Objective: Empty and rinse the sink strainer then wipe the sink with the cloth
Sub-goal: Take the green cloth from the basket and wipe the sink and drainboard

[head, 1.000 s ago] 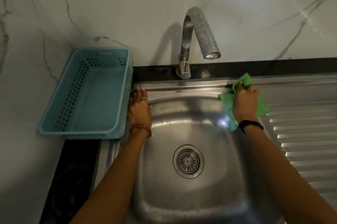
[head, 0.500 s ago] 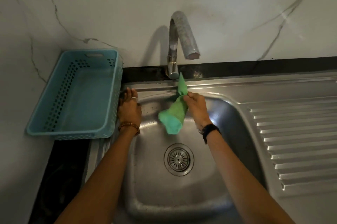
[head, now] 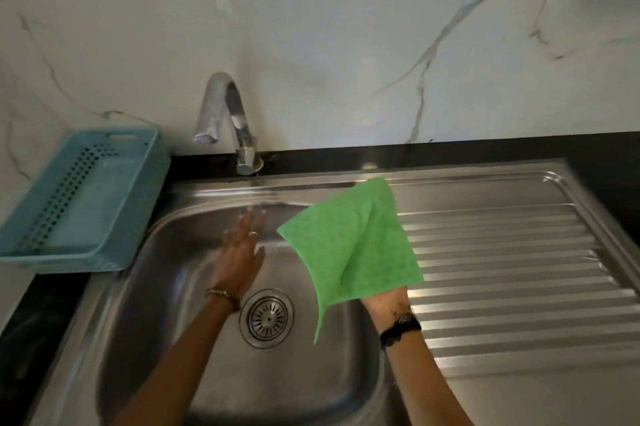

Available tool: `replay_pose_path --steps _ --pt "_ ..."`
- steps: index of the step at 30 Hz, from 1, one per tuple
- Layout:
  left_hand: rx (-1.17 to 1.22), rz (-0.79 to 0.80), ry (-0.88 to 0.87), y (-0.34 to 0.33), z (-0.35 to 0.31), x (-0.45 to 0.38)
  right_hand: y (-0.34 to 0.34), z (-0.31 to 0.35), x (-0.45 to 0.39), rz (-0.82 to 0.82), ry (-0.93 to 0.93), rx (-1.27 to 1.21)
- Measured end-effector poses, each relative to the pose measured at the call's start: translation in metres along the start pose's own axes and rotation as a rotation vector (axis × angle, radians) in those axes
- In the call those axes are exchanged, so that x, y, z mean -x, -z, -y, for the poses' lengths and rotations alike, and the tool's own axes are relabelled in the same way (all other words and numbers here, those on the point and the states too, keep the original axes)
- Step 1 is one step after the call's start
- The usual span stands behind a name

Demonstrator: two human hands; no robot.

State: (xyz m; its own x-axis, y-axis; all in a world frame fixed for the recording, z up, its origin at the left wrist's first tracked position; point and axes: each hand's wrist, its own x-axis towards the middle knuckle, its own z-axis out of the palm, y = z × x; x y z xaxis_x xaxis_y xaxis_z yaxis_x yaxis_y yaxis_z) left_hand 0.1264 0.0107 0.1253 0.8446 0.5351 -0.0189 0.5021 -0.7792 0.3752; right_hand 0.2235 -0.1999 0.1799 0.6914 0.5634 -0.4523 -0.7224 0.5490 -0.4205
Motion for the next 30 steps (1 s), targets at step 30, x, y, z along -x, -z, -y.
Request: replay_pose_path --steps 30 --pt "-0.248 0.031 -0.067 -0.027 -0.073 -0.121 0.042 0.052 -0.148 -0.039 0.542 2.447"
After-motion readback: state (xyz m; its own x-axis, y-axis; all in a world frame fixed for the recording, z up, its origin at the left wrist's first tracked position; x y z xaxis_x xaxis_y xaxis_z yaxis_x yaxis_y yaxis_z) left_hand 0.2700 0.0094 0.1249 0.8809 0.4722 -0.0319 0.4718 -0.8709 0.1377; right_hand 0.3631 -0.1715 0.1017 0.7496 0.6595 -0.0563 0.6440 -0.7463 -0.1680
